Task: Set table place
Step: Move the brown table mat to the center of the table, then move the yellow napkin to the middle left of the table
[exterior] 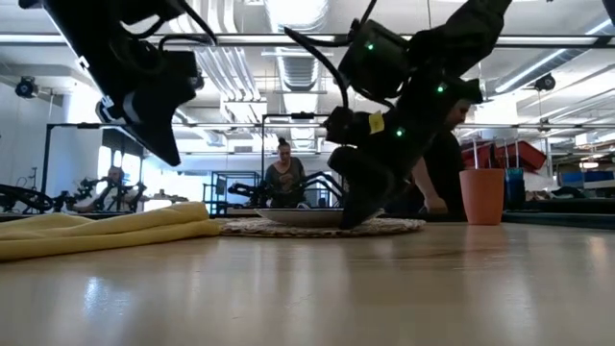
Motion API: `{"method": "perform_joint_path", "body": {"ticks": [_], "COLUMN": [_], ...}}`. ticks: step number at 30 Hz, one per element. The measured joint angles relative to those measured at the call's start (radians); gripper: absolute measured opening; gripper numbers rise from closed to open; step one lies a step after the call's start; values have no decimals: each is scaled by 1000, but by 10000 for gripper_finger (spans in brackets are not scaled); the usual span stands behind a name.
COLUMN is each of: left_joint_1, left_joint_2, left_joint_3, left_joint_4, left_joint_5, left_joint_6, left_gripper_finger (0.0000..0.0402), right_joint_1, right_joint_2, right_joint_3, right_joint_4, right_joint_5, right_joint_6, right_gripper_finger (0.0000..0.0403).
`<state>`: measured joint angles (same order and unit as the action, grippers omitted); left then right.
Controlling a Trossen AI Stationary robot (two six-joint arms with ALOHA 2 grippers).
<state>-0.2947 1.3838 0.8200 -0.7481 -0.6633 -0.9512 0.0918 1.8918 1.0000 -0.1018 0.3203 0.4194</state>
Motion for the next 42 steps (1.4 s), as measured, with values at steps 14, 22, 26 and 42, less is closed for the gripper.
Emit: {"method": "perform_joint_path", "body": {"ticks": [14,22,26,42], "left_joint_1": [-7,-63,-75,-11], "left_joint_2": [114,111,110,84], "left_joint_3": [0,0,0,-336], "left_joint_4": [114,140,136,294], "left_joint_5": [196,349,393,138], "left_joint_6": [-1,-3,-11,-303], "left_gripper_finger": [0,0,0,0], "right_joint_1": [214,232,234,238], "right_joint_2": [-4,-4,-4,-19], "right_joint_3": [0,1,0,-3], "right_joint_4": [-94,-188,-191,-196], "right_joint_5": [27,51,56,49], "right_joint_6": [206,252,261,248], "right_gripper_finger": [0,0,0,0]}}
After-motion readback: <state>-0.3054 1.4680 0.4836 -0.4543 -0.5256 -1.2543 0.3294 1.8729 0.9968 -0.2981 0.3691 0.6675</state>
